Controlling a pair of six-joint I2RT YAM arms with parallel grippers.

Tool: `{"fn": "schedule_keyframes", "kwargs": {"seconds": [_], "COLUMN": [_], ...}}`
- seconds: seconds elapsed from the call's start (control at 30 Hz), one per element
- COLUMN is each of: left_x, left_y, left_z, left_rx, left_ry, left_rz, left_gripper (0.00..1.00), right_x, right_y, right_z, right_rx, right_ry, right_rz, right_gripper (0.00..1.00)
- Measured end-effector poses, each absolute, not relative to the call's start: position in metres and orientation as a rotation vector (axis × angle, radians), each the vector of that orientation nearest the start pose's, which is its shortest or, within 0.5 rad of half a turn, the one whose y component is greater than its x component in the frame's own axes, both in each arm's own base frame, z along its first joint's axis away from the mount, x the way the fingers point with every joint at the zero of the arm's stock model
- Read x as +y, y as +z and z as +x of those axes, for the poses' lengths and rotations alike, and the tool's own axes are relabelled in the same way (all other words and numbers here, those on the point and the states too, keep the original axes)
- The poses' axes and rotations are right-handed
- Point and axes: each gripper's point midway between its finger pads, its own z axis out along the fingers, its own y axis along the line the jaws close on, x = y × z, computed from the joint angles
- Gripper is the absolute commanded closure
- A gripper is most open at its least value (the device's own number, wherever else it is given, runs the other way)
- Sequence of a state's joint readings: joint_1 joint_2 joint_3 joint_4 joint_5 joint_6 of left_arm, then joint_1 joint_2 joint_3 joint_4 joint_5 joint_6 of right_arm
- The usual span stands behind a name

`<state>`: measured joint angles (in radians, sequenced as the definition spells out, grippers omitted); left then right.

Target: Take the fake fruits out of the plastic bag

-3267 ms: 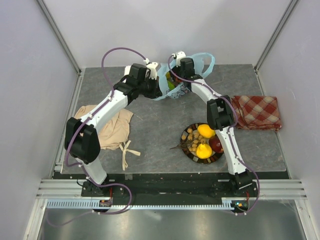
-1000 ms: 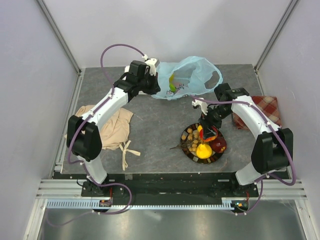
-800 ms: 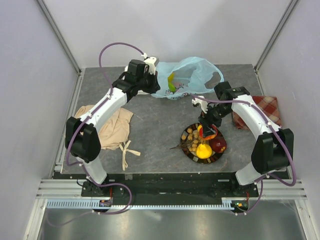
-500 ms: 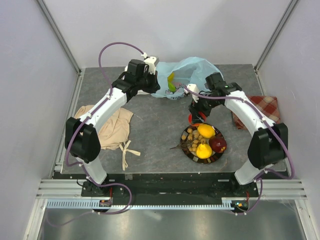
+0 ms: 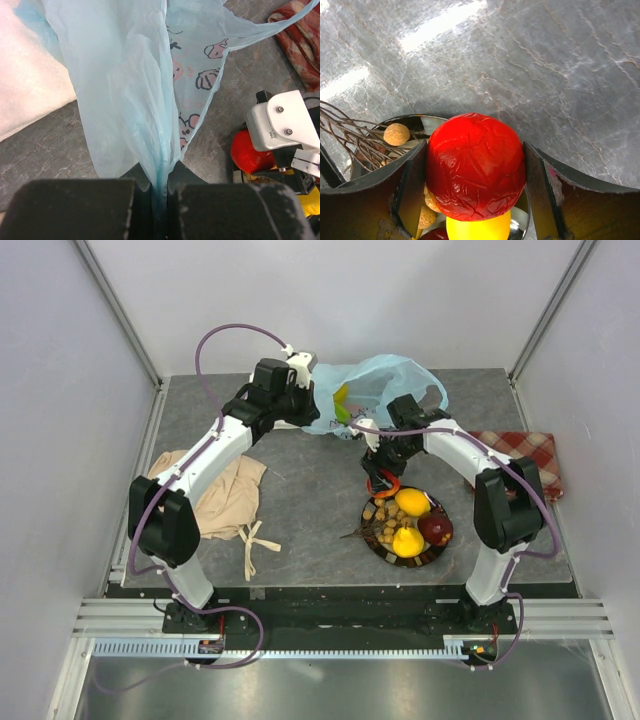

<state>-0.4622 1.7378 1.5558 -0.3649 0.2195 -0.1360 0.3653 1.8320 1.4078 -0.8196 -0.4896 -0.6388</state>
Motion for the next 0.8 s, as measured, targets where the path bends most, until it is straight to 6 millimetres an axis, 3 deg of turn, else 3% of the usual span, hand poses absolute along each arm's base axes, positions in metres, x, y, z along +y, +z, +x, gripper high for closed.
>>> {"fn": "schedule_keyframes", "kwargs": {"seconds": [0.43,0.6,0.63,0.67,0.8], "left_x": [-0.263,-0.263,-0.263,-0.263,-0.263], "left_y": [0.224,0.223,0.223,0.224,0.223], "left_z": [0.429,0.429,0.429,0.429,0.429], "left_rx": [2.111,2.112,2.111,2.111,2.112], "left_ry": [-0.583,-0.583,-0.583,-0.583,-0.583], "left_rz": [0.482,0.482,0.483,0.483,0.483], "left_gripper": [0.99,0.98,0.98,0.98,0.98], "right_x": [0.198,0.195,0.195,0.195,0.195], "right_y": [0.064,0.063,0.063,0.063,0.062], "right_z": [0.293,0.290,0.290,0.290,0.292], "right_rx": [2.374,2.383,2.387,2.389,2.405], "right_ry": [0.657,0.649,0.649,0.650,0.643], "right_rz": [-1.483,-1.482,-1.477,-1.473,-1.450], "right_gripper": [0.62,0.38,0.26,0.02,0.02]}}
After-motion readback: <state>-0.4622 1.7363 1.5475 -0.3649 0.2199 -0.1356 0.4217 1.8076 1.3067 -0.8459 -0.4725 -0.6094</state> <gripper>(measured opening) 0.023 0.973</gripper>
